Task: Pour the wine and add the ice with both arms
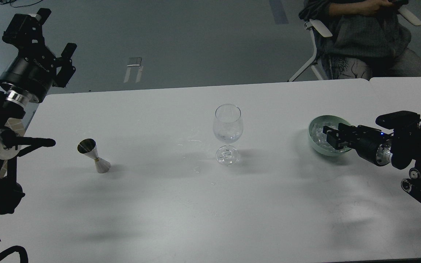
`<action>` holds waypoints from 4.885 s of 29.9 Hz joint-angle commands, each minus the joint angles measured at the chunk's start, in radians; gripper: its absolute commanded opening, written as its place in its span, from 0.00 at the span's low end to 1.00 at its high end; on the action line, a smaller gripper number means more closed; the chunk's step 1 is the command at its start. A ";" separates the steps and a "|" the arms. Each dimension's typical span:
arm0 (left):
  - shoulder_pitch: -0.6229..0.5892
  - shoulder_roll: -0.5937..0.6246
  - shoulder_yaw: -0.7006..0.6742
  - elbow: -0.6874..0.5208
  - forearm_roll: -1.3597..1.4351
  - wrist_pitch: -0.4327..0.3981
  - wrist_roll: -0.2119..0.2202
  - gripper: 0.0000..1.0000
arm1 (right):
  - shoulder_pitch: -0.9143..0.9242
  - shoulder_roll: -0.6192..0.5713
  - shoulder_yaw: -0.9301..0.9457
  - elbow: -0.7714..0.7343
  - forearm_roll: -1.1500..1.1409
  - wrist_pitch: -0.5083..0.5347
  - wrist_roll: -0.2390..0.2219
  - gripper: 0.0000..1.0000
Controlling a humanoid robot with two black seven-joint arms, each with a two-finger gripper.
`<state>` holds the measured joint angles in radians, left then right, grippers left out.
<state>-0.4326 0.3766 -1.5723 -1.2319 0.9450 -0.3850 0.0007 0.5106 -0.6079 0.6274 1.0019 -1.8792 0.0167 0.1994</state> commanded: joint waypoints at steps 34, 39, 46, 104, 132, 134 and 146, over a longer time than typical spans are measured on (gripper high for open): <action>-0.003 -0.010 0.003 -0.037 0.002 0.002 0.001 0.98 | 0.356 -0.428 0.048 0.506 0.167 0.153 0.000 0.03; -0.003 -0.008 0.003 -0.037 0.002 0.002 0.002 0.98 | 0.499 -0.406 0.020 0.546 0.199 0.236 -0.002 0.03; -0.002 -0.012 0.003 -0.038 0.002 0.002 0.001 0.98 | 0.704 -0.265 -0.162 0.546 0.206 0.315 0.000 0.03; 0.011 -0.016 0.012 -0.046 0.001 0.002 0.002 0.98 | 0.931 0.157 -0.635 0.277 0.298 0.472 0.034 0.33; -0.008 -0.013 0.012 -0.032 -0.014 0.014 0.015 0.98 | 0.953 0.123 -0.390 0.100 0.548 0.472 0.005 1.00; -0.012 -0.015 0.014 -0.017 -0.015 0.034 0.031 0.98 | 0.944 0.123 -0.353 0.014 0.600 0.404 0.006 1.00; -0.169 -0.019 0.109 0.055 -0.028 0.026 0.131 0.98 | 0.786 0.318 -0.085 -0.339 0.771 -0.046 0.006 1.00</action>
<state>-0.5586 0.3620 -1.4733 -1.2021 0.9225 -0.3667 0.1427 1.3110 -0.3510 0.4807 0.7627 -1.1527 -0.0038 0.2054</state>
